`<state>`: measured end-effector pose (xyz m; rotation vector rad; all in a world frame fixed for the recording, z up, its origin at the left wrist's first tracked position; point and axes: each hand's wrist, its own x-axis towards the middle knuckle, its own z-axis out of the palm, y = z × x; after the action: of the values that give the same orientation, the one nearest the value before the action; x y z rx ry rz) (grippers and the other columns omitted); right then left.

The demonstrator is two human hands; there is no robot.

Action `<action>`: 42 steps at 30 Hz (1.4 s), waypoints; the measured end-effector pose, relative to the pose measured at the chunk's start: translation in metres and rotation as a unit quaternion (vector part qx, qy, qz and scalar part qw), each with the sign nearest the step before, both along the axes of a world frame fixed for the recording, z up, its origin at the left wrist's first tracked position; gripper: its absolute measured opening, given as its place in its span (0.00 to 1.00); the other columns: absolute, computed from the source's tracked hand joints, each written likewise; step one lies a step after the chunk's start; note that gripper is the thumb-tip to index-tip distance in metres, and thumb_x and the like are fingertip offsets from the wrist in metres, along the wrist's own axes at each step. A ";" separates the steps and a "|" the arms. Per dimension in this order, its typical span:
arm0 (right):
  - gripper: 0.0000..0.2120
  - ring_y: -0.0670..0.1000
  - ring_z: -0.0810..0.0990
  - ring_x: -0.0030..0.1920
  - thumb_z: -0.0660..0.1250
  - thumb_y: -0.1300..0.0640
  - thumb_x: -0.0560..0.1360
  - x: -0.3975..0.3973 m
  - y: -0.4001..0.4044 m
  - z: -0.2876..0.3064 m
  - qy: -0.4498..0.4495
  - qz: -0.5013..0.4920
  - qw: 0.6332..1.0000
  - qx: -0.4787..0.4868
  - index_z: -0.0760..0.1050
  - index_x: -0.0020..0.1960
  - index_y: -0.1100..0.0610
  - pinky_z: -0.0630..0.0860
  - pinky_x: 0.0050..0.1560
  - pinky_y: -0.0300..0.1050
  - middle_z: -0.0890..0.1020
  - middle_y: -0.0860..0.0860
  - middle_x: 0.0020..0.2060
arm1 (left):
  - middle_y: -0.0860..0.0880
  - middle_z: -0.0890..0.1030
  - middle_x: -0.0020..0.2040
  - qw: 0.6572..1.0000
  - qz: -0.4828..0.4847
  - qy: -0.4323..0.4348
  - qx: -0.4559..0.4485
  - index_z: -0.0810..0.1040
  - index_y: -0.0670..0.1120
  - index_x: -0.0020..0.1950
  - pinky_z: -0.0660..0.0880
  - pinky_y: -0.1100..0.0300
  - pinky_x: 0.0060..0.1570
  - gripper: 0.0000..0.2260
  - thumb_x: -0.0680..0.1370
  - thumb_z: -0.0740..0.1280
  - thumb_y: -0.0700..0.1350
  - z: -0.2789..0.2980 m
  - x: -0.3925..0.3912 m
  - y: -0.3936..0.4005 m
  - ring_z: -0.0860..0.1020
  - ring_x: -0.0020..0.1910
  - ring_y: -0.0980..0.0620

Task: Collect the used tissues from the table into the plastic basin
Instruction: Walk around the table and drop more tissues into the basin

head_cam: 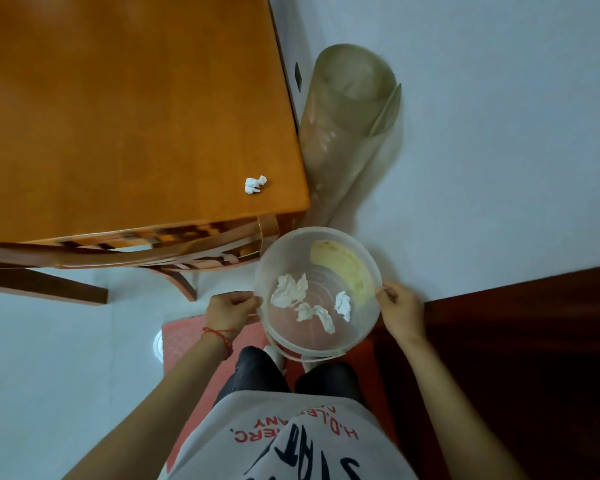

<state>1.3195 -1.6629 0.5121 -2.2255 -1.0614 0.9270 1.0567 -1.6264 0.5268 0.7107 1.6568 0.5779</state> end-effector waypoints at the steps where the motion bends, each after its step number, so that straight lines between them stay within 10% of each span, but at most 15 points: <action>1: 0.08 0.55 0.80 0.41 0.62 0.61 0.74 0.002 0.002 0.000 -0.004 0.010 1.000 -0.004 0.79 0.46 0.62 0.69 0.42 0.41 0.82 0.56 0.37 | 0.48 0.78 0.37 1.000 0.005 0.000 0.000 0.78 0.31 0.52 0.77 0.70 0.27 0.10 0.73 0.67 0.34 -0.001 0.001 0.000 0.78 0.36 0.51; 5: 0.11 0.56 0.81 0.48 0.62 0.59 0.75 0.006 0.009 0.002 -0.016 0.040 0.999 -0.008 0.79 0.53 0.61 0.75 0.48 0.46 0.84 0.57 0.46 | 0.47 0.79 0.39 1.000 0.017 0.016 -0.007 0.79 0.32 0.52 0.81 0.57 0.43 0.10 0.72 0.67 0.34 -0.003 0.005 -0.005 0.79 0.37 0.52; 9: 0.14 0.58 0.77 0.56 0.64 0.61 0.75 0.003 0.025 0.013 -0.033 0.072 0.996 0.031 0.75 0.59 0.63 0.72 0.58 0.49 0.80 0.60 0.55 | 0.49 0.79 0.37 0.999 0.035 0.012 0.001 0.79 0.32 0.52 0.78 0.70 0.29 0.10 0.72 0.67 0.33 -0.004 0.009 -0.012 0.78 0.37 0.52; 21: 0.19 0.48 0.77 0.55 0.66 0.55 0.74 -0.044 0.136 0.047 0.064 0.187 0.972 0.129 0.72 0.64 0.57 0.72 0.54 0.38 0.79 0.55 0.59 | 0.41 0.80 0.48 0.997 0.079 0.009 0.022 0.78 0.31 0.54 0.79 0.68 0.31 0.11 0.72 0.67 0.32 -0.007 0.000 -0.032 0.79 0.38 0.52; 27: 0.20 0.49 0.76 0.57 0.66 0.55 0.75 -0.070 0.192 0.038 0.042 0.291 0.947 0.127 0.70 0.65 0.58 0.75 0.59 0.45 0.77 0.56 0.61 | 0.43 0.81 0.44 0.996 0.088 0.019 0.004 0.80 0.36 0.50 0.80 0.49 0.49 0.08 0.72 0.68 0.34 -0.012 -0.010 -0.043 0.80 0.40 0.48; 33: 0.21 0.54 0.71 0.66 0.65 0.56 0.75 -0.093 0.230 0.021 -0.009 0.399 0.912 0.096 0.68 0.67 0.57 0.69 0.65 0.49 0.73 0.57 0.66 | 0.45 0.80 0.41 0.993 0.112 0.024 0.006 0.79 0.31 0.53 0.79 0.69 0.29 0.11 0.71 0.68 0.32 -0.015 -0.012 -0.045 0.79 0.36 0.50; 42: 0.20 0.54 0.68 0.66 0.65 0.57 0.75 -0.127 0.253 -0.008 -0.114 0.498 0.850 0.124 0.69 0.67 0.54 0.67 0.64 0.48 0.73 0.53 0.66 | 0.59 0.82 0.25 0.993 0.110 0.042 0.013 0.81 0.34 0.48 0.78 0.69 0.29 0.08 0.70 0.69 0.32 -0.020 -0.012 -0.047 0.81 0.27 0.61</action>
<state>1.1921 -1.4100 0.5043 -1.5033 -2.3946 0.8057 1.0446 -1.6731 0.5065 0.5810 1.8218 0.7350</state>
